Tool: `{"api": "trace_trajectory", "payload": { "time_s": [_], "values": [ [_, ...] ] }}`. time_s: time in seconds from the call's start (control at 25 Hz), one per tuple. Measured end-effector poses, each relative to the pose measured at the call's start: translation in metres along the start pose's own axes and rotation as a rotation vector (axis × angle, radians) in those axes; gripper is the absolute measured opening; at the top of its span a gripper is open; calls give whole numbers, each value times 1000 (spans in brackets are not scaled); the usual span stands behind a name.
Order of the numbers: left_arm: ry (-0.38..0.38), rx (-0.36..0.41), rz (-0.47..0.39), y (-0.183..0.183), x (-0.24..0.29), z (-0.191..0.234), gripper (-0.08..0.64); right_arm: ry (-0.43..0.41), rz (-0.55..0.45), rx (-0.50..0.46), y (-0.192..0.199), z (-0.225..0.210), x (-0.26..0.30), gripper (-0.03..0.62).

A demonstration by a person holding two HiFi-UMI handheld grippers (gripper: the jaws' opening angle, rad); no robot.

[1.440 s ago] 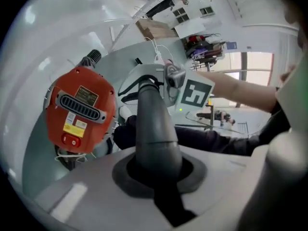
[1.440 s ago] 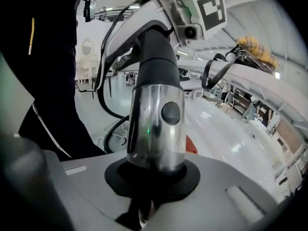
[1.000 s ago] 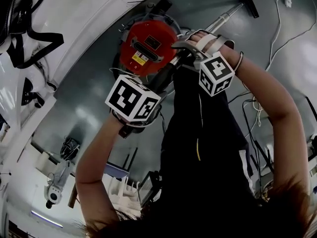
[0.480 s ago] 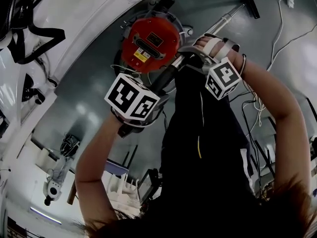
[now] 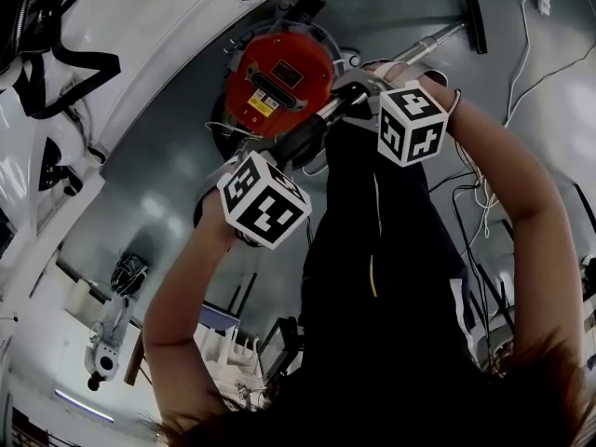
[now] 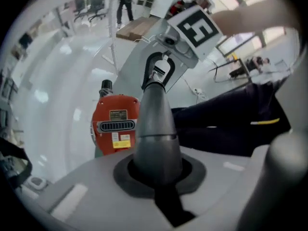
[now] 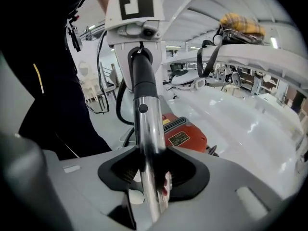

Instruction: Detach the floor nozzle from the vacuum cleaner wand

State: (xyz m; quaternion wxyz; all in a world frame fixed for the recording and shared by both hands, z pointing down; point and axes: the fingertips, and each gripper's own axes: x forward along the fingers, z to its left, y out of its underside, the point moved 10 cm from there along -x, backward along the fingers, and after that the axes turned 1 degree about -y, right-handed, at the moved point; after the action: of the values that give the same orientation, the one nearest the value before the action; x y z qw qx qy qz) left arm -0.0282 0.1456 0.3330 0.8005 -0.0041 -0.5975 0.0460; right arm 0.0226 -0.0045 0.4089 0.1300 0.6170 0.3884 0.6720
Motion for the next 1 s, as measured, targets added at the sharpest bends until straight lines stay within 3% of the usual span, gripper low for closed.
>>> {"api": "trace_trajectory", "payload": {
  "time_s": [0.04,0.08,0.2,0.28,0.36,0.48,0.56,0.64,0.8,0.92,1.0],
  "values": [
    [-13,22,12,1,0,-1,37,-7,-10,2,0,2,0,172],
    [20,11,19,2,1,-1,37,-2,-20,-9,0,6,-1,168],
    [196,-86,16,6,2,0,38,56,-31,-54,1,19,-1,166],
    [265,-125,2,7,5,4,40,98,-3,-62,1,19,0,166],
    [254,-110,-22,5,3,6,46,114,43,-60,-2,16,0,166],
    [138,-10,-96,-7,-5,3,97,122,117,-78,-4,10,-2,166],
    [114,14,-131,-18,-7,0,129,119,153,-94,-6,13,-2,166],
    [170,-15,-130,-28,-3,-4,168,116,170,-115,-10,21,0,166],
    [323,-103,-44,-41,18,-8,155,130,184,-152,-12,32,2,166],
    [381,-210,-70,-43,19,-1,121,150,170,-154,-5,30,-1,166],
    [399,-230,-73,-43,15,0,115,159,117,-157,-3,29,-5,164]
  ]
}}
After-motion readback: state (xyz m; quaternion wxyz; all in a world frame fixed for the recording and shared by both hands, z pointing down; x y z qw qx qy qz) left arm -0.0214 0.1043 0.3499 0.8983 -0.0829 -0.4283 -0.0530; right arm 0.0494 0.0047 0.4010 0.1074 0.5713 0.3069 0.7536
